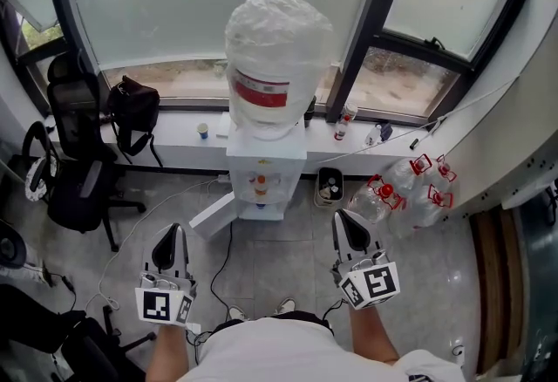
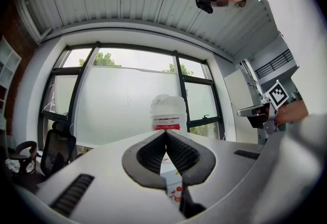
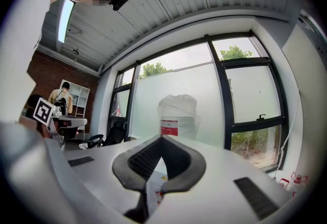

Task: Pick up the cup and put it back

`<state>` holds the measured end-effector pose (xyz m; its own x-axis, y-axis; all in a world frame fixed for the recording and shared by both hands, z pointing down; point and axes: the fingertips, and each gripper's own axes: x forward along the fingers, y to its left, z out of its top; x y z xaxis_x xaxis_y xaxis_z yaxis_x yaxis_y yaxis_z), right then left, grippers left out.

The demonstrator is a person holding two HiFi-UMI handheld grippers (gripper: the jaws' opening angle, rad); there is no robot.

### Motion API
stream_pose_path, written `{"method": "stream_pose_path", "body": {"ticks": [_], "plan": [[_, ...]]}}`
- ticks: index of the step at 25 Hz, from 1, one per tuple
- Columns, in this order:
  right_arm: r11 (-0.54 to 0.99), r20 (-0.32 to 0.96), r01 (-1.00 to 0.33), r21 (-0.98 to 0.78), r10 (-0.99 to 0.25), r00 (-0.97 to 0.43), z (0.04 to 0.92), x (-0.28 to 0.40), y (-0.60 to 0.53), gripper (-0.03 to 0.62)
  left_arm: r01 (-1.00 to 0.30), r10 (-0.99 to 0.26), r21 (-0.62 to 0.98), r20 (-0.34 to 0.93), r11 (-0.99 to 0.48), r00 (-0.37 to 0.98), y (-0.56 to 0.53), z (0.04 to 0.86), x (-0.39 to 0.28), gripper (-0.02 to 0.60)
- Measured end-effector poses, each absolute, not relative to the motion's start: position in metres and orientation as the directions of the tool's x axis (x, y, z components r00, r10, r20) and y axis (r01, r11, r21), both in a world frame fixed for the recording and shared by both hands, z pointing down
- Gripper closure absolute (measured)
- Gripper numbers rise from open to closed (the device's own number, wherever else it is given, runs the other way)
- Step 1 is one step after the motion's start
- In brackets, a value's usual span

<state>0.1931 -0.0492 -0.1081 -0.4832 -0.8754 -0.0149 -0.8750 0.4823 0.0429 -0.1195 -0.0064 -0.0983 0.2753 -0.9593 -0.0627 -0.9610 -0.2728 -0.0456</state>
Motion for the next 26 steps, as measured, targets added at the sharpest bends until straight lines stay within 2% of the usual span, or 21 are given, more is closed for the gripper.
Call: {"method": "stream_pose_path", "body": {"ticks": [26], "plan": [[0.474,-0.043,-0.879,0.054,-0.878,-0.477,-0.119,0.157,-0.047,0.574,-0.958,-0.955,-0.046,-0.076,-0.284,0.286,-0.001,-0.101,-0.149,0.558]]}}
